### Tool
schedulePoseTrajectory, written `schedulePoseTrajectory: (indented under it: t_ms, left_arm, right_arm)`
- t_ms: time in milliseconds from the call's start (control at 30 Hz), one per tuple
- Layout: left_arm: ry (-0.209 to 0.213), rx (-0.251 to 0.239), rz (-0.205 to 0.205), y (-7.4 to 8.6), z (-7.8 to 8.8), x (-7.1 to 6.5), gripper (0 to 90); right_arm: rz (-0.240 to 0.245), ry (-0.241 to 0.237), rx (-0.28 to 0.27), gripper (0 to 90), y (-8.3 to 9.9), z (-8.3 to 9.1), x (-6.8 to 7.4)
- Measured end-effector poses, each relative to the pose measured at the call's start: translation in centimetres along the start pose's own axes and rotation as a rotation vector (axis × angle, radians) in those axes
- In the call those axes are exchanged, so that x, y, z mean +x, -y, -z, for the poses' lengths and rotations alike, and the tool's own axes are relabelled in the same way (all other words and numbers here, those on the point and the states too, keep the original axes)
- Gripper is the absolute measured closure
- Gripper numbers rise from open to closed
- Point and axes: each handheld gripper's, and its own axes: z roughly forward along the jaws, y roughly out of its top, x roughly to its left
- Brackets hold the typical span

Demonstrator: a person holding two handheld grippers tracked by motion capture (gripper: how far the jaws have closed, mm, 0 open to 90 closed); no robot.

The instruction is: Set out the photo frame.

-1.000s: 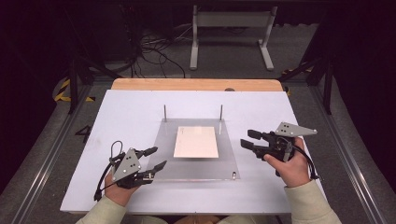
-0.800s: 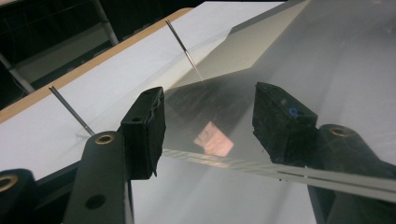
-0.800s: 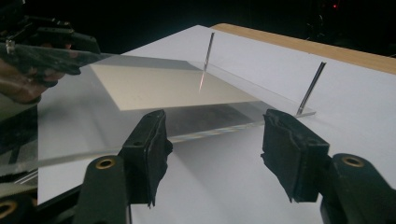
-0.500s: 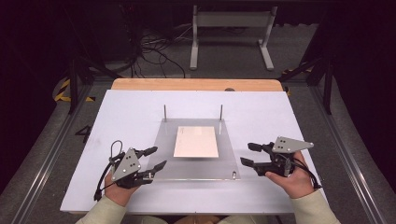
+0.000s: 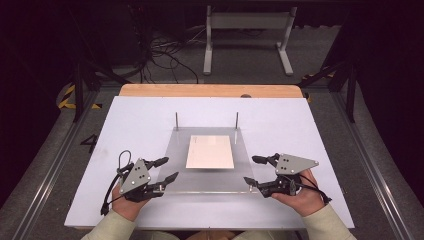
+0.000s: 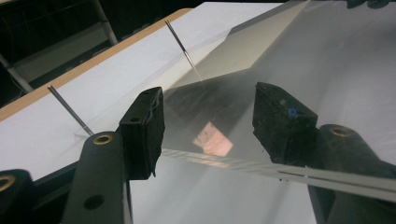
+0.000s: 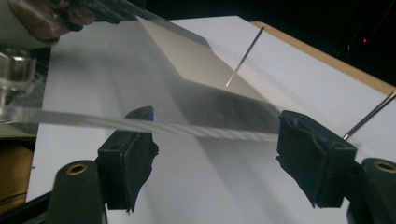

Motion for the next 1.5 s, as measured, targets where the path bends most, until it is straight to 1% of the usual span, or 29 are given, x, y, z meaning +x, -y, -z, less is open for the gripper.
schedulePoseTrajectory:
  t_ms: [67,133,200,233,333,367,400,467,533,600,700,767,800,933,1000,1033,1067,1100,1133,1200,1233,1300,1367,1467,1500]
  left_arm:
    - [0.002,0.001,0.003,0.0,0.0,0.0,43.2]
    - [0.001,-0.003,0.007,-0.1,0.0,0.0,42.9]
    - [0.004,-0.007,0.018,-0.1,-0.1,0.0,42.8]
    - [0.002,-0.008,0.015,-0.1,-0.1,0.0,42.8]
    - [0.004,-0.007,0.016,-0.2,-0.1,0.1,42.8]
    - [0.004,-0.007,0.016,-0.2,-0.1,0.1,42.8]
    - [0.001,-0.017,0.026,-0.2,-0.1,0.1,42.9]
    - [0.000,-0.021,0.028,-0.3,-0.1,0.1,43.1]
    - [-0.002,-0.023,0.034,-0.4,-0.1,0.2,44.2]
    - [-0.024,-0.015,0.008,-0.8,0.0,0.1,46.5]
    - [-0.041,-0.012,-0.007,-1.1,0.1,0.1,48.8]
    - [-0.061,-0.017,-0.014,-1.4,0.2,0.1,49.8]
    - [-0.070,-0.023,-0.016,-1.7,0.3,0.1,50.1]
    - [-0.084,-0.057,-0.010,-2.8,0.4,0.4,51.4]
    - [-0.090,-0.087,-0.010,-3.8,0.5,0.6,52.0]
    - [-0.097,-0.100,-0.006,-4.3,0.5,0.6,52.5]
    - [-0.099,-0.104,-0.012,-4.6,0.6,0.7,53.0]
    - [-0.099,-0.104,-0.012,-4.6,0.6,0.7,53.7]
    - [-0.110,-0.115,-0.019,-5.2,0.7,0.6,54.5]
    - [-0.117,-0.121,-0.023,-5.5,0.7,0.5,55.7]
    - [-0.127,-0.124,-0.030,-5.8,0.7,0.5,55.7]
    - [-0.149,-0.129,-0.055,-6.5,0.9,0.3,56.9]
    - [-0.163,-0.146,-0.062,-7.2,1.1,0.1,58.0]
    - [-0.181,-0.165,-0.072,-8.1,1.3,-0.2,59.0]
    - [-0.184,-0.173,-0.073,-8.3,1.3,-0.2,59.2]
  right_arm:
    - [0.033,0.002,-0.021,26.6,-0.3,-0.4,0.2]
    - [0.042,0.012,-0.025,26.5,-0.5,-0.7,0.3]
    - [0.043,0.014,-0.041,27.6,-0.5,-1.1,0.2]
    - [0.049,0.014,-0.044,28.3,-0.5,-1.3,0.1]
    - [0.069,0.003,-0.055,35.9,-0.6,-1.9,0.1]
    - [0.079,0.001,-0.058,40.6,-0.7,-2.1,0.1]
    - [0.095,-0.001,-0.061,45.3,-0.8,-2.3,0.2]
    - [0.101,0.004,-0.067,47.0,-0.8,-2.4,0.3]
    - [0.107,0.012,-0.101,51.6,-1.0,-2.5,0.4]
    - [0.101,0.016,-0.110,52.5,-1.1,-2.5,0.4]
    - [0.108,0.027,-0.106,54.6,-1.4,-2.4,0.4]
    - [0.110,0.038,-0.103,55.6,-1.6,-2.4,0.4]
    - [0.114,0.045,-0.106,55.9,-1.8,-2.4,0.4]
    - [0.125,0.082,-0.134,56.5,-2.7,-1.9,0.1]
    - [0.131,0.105,-0.149,56.5,-3.3,-1.5,-0.1]
    - [0.135,0.121,-0.166,56.6,-3.8,-1.2,-0.2]
    - [0.139,0.131,-0.171,56.8,-4.1,-0.9,-0.3]
    - [0.145,0.143,-0.176,56.9,-4.4,-0.7,-0.3]
    - [0.152,0.155,-0.182,57.0,-4.6,-0.5,-0.4]
    - [0.163,0.173,-0.190,57.1,-5.1,-0.1,-0.4]
    - [0.163,0.173,-0.190,57.1,-5.1,-0.1,-0.4]
    - [0.178,0.198,-0.204,57.3,-5.5,0.3,-0.3]
    - [0.201,0.231,-0.212,57.5,-6.0,0.8,-0.1]
    - [0.221,0.265,-0.225,57.7,-6.7,1.4,0.1]
    - [0.221,0.272,-0.230,57.6,-6.9,1.6,0.2]
